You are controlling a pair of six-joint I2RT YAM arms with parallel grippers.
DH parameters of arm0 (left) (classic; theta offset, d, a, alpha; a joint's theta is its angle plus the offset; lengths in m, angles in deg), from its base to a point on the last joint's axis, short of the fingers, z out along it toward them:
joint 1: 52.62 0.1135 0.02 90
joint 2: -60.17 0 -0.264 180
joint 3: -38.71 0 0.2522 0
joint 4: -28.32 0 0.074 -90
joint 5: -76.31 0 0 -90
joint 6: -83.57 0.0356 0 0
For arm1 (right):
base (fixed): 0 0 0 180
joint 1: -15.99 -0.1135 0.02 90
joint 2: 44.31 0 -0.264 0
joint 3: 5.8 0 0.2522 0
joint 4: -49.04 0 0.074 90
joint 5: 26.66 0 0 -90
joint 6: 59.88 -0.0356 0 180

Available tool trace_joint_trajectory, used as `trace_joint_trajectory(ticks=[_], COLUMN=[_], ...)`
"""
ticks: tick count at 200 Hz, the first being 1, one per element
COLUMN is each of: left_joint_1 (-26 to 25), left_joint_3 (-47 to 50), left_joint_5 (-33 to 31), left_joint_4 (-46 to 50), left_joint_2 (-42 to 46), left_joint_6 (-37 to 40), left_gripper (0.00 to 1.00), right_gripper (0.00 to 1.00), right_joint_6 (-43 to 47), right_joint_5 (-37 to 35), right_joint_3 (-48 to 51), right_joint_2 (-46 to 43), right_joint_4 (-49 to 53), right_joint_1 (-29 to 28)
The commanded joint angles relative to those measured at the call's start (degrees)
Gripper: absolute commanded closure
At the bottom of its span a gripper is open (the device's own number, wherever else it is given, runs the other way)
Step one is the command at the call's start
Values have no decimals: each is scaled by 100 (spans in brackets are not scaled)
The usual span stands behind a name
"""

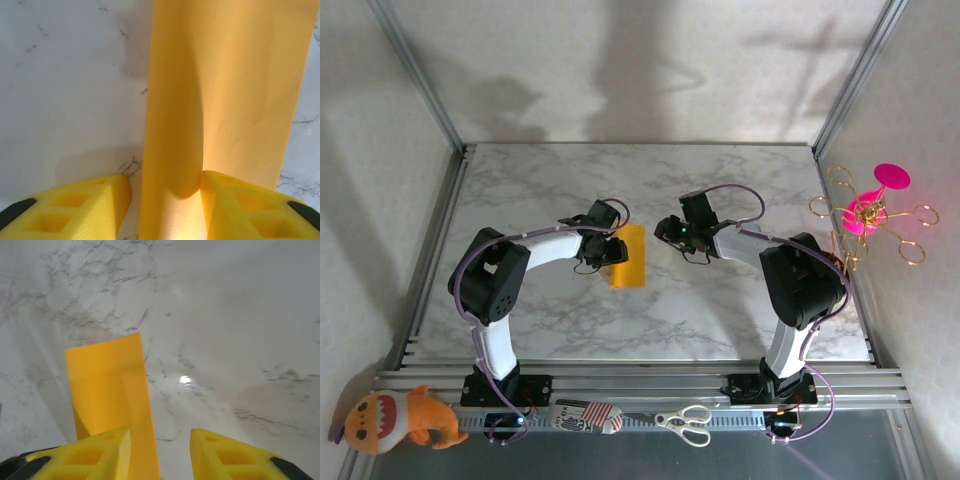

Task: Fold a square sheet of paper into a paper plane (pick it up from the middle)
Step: First fold the square sheet of paper in half at the center of the table, then hold the square sheet of paper at the center of the table.

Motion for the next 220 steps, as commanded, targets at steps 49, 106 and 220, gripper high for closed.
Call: trace_joint_trajectory(ticks=[49, 106, 220], left_joint_1=[10, 14, -3], left_joint_3=[354, 398, 389], left_joint_5=[-489, -549, -453], left_joint_4=[94, 76, 67], left_joint_2=[-715, -772, -846], left_joint_6=[10, -103, 27], left_gripper=[55, 56, 54], right_gripper=[78, 85, 85], right_joint_6=[238, 301, 576], right_joint_5=[1030, 1305, 1395], right_joint_3=[-234, -527, -876], right_joint_2=[388, 787, 1057], right_joint_4=[-416, -211, 210], right_joint_1=[-145, -269, -317])
